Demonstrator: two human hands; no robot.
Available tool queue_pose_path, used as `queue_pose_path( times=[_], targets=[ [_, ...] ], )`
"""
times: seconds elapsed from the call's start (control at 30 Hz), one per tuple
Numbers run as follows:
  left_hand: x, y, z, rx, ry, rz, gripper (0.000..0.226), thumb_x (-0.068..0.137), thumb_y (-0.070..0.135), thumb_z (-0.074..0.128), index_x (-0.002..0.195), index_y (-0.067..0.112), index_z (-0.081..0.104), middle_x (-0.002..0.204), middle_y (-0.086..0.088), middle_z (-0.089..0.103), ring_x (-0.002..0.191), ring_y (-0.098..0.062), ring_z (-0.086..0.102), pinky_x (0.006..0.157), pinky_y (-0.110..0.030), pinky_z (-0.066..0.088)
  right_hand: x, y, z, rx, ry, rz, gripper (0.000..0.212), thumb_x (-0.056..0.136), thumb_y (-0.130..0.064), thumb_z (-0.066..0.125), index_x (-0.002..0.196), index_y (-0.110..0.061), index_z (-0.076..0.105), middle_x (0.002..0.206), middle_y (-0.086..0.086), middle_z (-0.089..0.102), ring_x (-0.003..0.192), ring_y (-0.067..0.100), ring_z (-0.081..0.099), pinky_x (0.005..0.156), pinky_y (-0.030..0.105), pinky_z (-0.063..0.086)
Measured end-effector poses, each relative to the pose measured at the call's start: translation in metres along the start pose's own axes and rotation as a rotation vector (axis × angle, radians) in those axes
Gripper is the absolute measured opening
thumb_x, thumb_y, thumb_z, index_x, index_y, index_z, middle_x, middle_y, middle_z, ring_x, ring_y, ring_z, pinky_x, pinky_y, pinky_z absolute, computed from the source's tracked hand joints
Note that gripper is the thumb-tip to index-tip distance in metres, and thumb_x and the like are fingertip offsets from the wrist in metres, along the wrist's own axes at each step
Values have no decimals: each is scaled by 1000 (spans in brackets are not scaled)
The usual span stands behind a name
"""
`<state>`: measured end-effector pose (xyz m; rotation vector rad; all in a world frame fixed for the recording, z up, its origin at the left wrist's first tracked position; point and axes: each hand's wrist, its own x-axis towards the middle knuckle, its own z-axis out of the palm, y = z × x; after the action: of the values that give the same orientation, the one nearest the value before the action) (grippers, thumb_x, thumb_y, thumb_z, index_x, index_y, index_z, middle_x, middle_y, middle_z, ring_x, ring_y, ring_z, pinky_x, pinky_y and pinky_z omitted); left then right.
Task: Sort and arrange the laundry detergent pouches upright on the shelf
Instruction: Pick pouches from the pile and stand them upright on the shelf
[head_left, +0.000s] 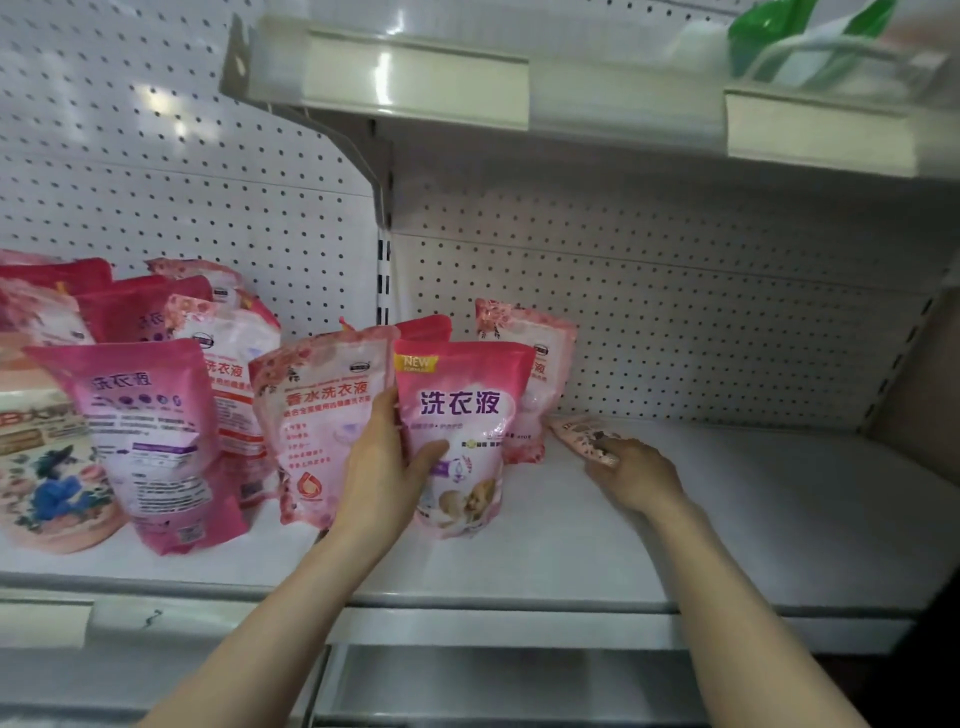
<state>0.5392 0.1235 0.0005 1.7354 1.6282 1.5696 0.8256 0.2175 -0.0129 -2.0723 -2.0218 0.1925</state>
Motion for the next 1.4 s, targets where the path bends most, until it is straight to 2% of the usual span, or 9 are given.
queue_pose_path(
  times=[0.17, 0.27, 0.37, 0.5, 0.83, 0.97, 1.1, 1.2, 1.4],
  targets=[
    [-1, 2, -1, -17, -8, -4, 63, 83, 17, 72, 136, 18, 37, 119, 0, 66, 103, -20, 65, 86, -44, 57, -19, -17, -7, 132, 34, -58, 31, 91, -51, 57, 67, -34, 65, 87, -4, 70, 92, 25, 65, 74, 33, 48],
    [-2, 2, -2, -15, -8, 1, 62, 84, 18, 72, 135, 17, 37, 119, 1, 66, 103, -19, 65, 86, -44, 57, -24, -19, -11, 97, 10, -2, 32, 81, -57, 69, 99, -31, 69, 103, -3, 71, 100, 24, 65, 78, 31, 50],
    [-3, 3, -3, -7, -6, -4, 63, 83, 18, 72, 135, 18, 37, 120, 1, 65, 106, -19, 65, 87, -42, 56, -21, -17, -8, 145, -80, 117, 84, 74, -58, 76, 141, -18, 45, 137, 7, 57, 122, 29, 55, 95, 34, 47],
    [-4, 5, -5, -13, -7, -4, 62, 84, 18, 71, 135, 18, 37, 121, 0, 65, 107, -20, 64, 89, -45, 55, -14, -19, -8, 250, -94, 195, 119, 63, -55, 86, 153, -12, 21, 151, 14, 41, 134, 32, 44, 105, 37, 42],
    [-9, -3, -22, 13, 126, 68, 52, 82, 16, 73, 126, 23, 47, 108, 9, 66, 91, -8, 64, 72, -26, 53, -12, -6, -7, 749, 56, 471, 89, 71, -4, 86, 143, 4, 33, 139, 24, 50, 123, 38, 54, 98, 41, 49],
    [-8, -2, -24, 26, 102, 66, 56, 82, 18, 74, 129, 21, 45, 108, 10, 64, 92, -12, 63, 73, -25, 51, -17, -11, -7, 1291, 68, 490, 25, 76, 19, 66, 100, 14, 59, 107, 39, 64, 96, 47, 68, 93, 61, 52],
    [-10, -2, -27, 22, 65, 30, 57, 83, 20, 74, 130, 20, 42, 106, 11, 63, 92, -14, 64, 76, -32, 55, -41, -24, -34, 1249, 148, 291, 15, 85, 8, 68, 95, -4, 67, 87, 15, 71, 73, 23, 69, 56, 26, 57],
    [-12, -1, -29, 50, 52, 23, 57, 83, 23, 73, 130, 20, 42, 103, 11, 64, 88, -14, 66, 75, -35, 56, -55, -35, -51, 1265, 250, 54, 16, 86, 2, 69, 98, -9, 69, 94, 9, 74, 80, 19, 72, 71, 32, 58],
    [-16, 0, -32, 16, 36, 4, 63, 80, 19, 76, 131, 20, 39, 104, 10, 62, 91, -15, 66, 79, -37, 57, -63, -75, -71, 1199, 467, -242, 27, 90, 1, 63, 86, -25, 66, 87, -11, 71, 69, -5, 68, 60, 14, 53]
  ],
)
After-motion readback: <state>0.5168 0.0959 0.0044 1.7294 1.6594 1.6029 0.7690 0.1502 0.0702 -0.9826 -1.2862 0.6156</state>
